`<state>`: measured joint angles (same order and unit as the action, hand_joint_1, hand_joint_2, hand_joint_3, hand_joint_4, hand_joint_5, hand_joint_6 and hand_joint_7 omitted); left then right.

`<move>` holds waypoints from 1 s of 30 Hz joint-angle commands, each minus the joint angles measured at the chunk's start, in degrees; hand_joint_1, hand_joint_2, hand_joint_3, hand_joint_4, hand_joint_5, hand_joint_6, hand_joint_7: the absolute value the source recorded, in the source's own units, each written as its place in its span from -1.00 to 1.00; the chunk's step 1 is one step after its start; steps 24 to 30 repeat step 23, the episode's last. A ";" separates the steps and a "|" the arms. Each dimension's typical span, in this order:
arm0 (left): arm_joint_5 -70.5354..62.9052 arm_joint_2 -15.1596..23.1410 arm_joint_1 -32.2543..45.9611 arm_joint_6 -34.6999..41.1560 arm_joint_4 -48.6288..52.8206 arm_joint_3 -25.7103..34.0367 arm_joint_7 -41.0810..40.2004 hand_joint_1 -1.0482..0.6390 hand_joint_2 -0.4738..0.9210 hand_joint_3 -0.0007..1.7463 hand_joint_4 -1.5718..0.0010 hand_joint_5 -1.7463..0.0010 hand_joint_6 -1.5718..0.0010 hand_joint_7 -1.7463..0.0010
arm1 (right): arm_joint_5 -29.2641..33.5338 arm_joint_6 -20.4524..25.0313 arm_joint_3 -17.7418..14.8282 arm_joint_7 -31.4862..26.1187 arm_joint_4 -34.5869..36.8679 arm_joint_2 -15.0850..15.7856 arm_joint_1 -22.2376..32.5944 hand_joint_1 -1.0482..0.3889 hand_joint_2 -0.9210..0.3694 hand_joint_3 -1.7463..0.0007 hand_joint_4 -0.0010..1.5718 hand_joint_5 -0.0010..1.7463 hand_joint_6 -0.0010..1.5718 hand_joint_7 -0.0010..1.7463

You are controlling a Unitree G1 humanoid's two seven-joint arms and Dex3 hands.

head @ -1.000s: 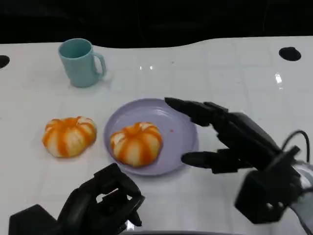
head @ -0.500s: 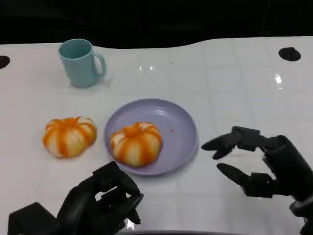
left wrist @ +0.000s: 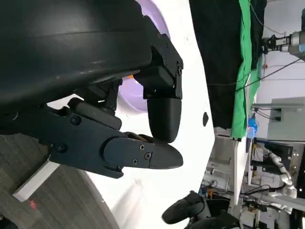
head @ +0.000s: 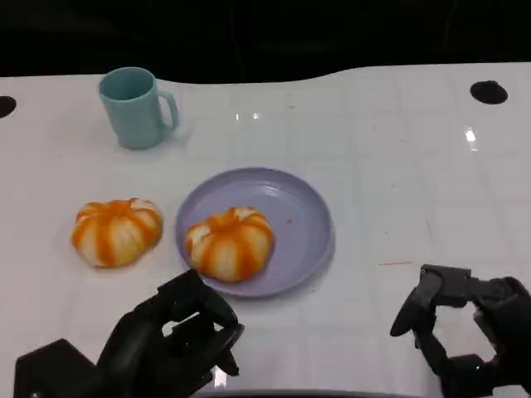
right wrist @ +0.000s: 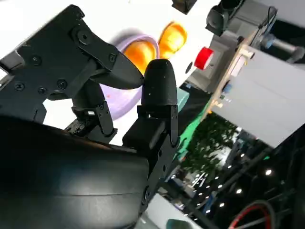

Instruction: Grasp the bread from the table and place it into the plate.

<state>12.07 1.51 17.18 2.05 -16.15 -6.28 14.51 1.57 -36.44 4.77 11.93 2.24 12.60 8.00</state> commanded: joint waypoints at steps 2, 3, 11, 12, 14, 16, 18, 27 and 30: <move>-0.28 0.94 0.09 -0.98 0.82 0.80 0.21 -0.44 1.00 -0.72 0.15 -1.00 0.30 -0.85 | 0.22 1.76 -1.21 -1.86 1.25 -1.69 0.61 0.27 -0.18 -0.51 0.04 1.00 0.01 0.62; -0.38 1.06 0.09 -1.19 0.89 0.88 0.26 -0.45 1.00 -0.71 0.15 -1.00 0.30 -0.85 | 0.07 2.34 -1.34 -1.97 1.36 -1.89 0.57 0.26 -0.19 -0.49 0.04 1.00 0.00 0.62; -0.32 1.38 0.12 -1.70 1.23 1.31 0.36 -0.45 1.00 -0.71 0.15 -1.00 0.29 -0.85 | 1.42 2.72 -2.05 -2.85 2.97 -2.02 -0.71 0.25 -0.25 -0.41 0.07 1.00 -0.02 0.65; -0.27 1.39 0.15 -1.66 1.19 1.35 0.41 -0.45 1.00 -0.72 0.15 -1.00 0.29 -0.85 | 1.41 2.57 -2.07 -2.72 3.20 -1.98 -0.90 0.25 -0.25 -0.40 0.07 1.00 -0.02 0.65; -0.05 1.45 0.18 -1.49 1.07 1.43 0.64 -0.45 1.00 -0.72 0.14 -1.00 0.29 -0.85 | 1.63 2.02 -2.10 -2.51 3.78 -1.81 -1.30 0.25 -0.25 -0.40 0.08 1.00 -0.02 0.65; 0.19 1.50 0.22 -1.18 0.93 1.53 0.81 -0.44 1.00 -0.72 0.14 -1.00 0.30 -0.85 | 2.03 1.40 -2.11 -2.49 4.36 -1.69 -1.63 0.25 -0.24 -0.40 0.09 1.00 -0.02 0.65; 0.13 1.55 0.25 -1.25 0.95 1.61 0.86 -0.43 1.00 -0.72 0.15 -1.00 0.30 -0.84 | 2.73 0.63 -2.13 -2.71 4.84 -1.71 -1.94 0.27 -0.22 -0.41 0.10 1.00 -0.01 0.64; -0.16 1.45 0.19 -1.22 1.01 1.74 0.72 -0.45 1.00 -0.73 0.14 -1.00 0.29 -0.84 | 3.89 -0.01 -2.11 -2.77 5.51 -1.72 -2.34 0.24 -0.20 -0.43 0.11 1.00 0.03 0.62; -0.16 1.45 0.19 -1.22 1.01 1.74 0.72 -0.45 1.00 -0.73 0.14 -1.00 0.29 -0.84 | 3.89 -0.01 -2.11 -2.77 5.51 -1.72 -2.34 0.24 -0.20 -0.43 0.11 1.00 0.03 0.62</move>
